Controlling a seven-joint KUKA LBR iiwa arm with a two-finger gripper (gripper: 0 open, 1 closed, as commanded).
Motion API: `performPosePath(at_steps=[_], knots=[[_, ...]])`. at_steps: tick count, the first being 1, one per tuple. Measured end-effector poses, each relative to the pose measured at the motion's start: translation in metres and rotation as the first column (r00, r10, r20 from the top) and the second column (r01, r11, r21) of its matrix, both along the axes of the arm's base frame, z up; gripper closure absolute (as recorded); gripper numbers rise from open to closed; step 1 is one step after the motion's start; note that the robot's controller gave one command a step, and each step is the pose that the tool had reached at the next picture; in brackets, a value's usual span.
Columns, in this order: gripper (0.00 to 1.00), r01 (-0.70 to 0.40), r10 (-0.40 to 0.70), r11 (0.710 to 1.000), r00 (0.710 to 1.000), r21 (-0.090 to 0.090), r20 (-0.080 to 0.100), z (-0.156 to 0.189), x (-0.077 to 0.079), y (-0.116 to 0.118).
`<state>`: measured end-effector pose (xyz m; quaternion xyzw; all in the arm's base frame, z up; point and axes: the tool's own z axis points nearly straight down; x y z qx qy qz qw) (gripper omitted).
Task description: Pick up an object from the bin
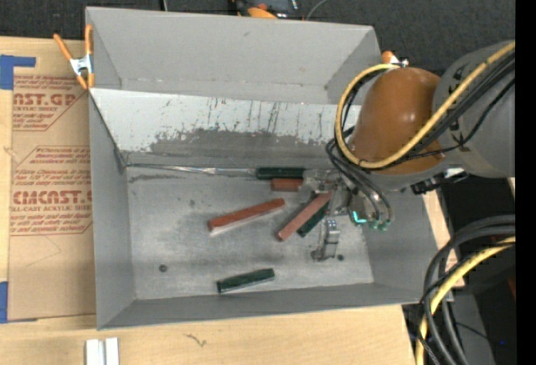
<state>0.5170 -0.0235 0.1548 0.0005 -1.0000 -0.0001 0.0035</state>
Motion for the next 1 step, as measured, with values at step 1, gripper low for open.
performPosePath(at_steps=[1], knots=[[0.00, -0.082, 0.082, 0.997, 0.997, 0.003, 0.009, -0.0882, 0.0775, 0.0633]])
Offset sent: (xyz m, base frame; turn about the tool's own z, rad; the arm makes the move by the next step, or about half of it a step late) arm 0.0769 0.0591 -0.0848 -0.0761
